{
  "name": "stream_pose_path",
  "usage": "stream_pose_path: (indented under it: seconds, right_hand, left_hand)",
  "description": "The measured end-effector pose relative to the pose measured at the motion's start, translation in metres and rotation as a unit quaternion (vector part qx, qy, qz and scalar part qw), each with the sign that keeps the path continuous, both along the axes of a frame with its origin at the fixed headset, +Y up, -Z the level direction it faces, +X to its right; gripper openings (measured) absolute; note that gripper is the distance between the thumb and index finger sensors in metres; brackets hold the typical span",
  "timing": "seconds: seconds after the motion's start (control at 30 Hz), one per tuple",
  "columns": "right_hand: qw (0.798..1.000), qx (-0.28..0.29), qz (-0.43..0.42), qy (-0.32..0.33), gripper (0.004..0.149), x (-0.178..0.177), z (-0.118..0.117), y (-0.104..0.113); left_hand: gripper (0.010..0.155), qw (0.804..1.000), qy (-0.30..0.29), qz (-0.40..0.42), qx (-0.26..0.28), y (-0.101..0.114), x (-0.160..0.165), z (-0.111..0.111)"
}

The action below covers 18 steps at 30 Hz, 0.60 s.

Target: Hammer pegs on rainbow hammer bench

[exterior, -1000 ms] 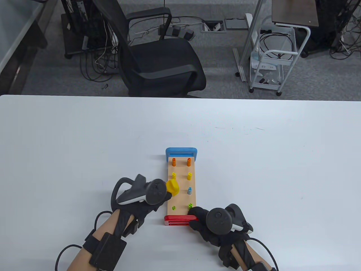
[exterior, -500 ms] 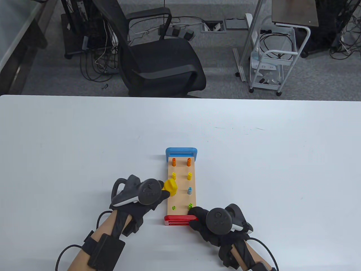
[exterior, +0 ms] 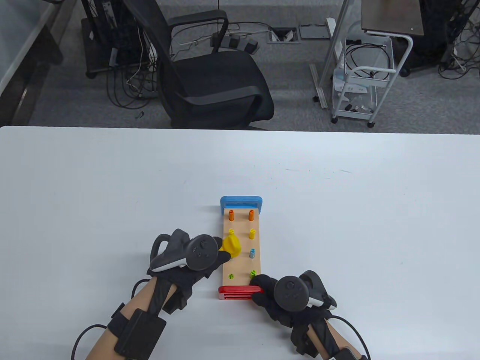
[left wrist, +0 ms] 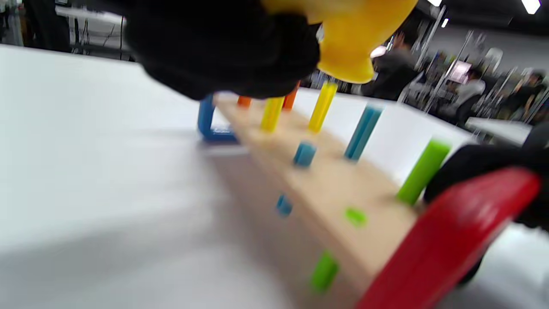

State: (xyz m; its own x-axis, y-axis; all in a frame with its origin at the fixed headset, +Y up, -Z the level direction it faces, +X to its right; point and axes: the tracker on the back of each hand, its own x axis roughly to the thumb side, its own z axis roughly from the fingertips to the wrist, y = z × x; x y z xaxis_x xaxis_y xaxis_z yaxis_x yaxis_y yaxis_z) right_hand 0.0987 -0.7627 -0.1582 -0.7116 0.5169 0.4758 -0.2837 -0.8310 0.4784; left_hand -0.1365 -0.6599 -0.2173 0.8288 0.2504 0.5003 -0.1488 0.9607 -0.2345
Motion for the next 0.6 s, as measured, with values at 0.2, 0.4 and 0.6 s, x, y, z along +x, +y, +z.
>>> stream_pose_path:
  seconds: [0.2, 0.4, 0.6]
  right_hand:
    - [1.0, 0.0, 0.001, 0.0, 0.061, 0.0, 0.0, 0.0]
    - [1.0, -0.002, 0.0, 0.001, 0.061, 0.0, 0.0, 0.0]
    - [1.0, -0.001, 0.0, 0.001, 0.061, 0.0, 0.0, 0.0]
  left_hand:
    - [0.067, 0.996, 0.0, -0.091, -0.025, -0.035, 0.007, -0.006]
    - [0.067, 1.0, 0.012, -0.012, -0.005, -0.004, -0.001, -0.002]
    - [0.067, 1.0, 0.009, 0.008, 0.008, -0.021, 0.001, -0.003]
